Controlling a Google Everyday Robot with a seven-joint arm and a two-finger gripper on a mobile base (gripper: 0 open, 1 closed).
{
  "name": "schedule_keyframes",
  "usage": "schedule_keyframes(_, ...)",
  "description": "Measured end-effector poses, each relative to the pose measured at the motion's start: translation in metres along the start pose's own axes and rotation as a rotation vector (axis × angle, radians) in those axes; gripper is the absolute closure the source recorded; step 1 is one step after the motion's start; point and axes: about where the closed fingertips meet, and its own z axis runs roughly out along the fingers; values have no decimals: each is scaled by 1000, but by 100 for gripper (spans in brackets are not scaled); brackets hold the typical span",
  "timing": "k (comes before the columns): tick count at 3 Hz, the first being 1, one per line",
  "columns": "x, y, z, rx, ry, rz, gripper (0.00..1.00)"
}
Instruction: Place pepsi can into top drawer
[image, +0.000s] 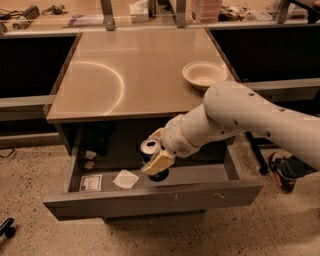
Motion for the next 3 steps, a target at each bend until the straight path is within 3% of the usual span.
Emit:
schedule_keyframes(2,7,-1,1,8,15,-20,100)
schedule_keyframes(3,22,-11,6,47,32,-57,100)
